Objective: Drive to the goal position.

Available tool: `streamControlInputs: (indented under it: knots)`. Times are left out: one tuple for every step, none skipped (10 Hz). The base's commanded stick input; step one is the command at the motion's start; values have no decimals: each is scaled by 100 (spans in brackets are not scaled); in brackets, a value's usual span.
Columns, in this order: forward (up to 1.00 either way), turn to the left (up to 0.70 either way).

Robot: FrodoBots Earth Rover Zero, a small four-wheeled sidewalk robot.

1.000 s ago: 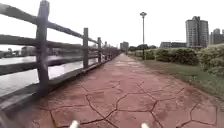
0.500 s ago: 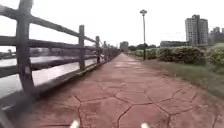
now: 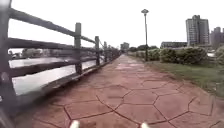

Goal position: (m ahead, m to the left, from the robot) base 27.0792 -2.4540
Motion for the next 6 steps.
streamControlInputs:
  knots:
    - [70, -11]
    - [70, -7]
    - [70, -3]
    - [70, 0]
    - [70, 0]
    - [70, 0]
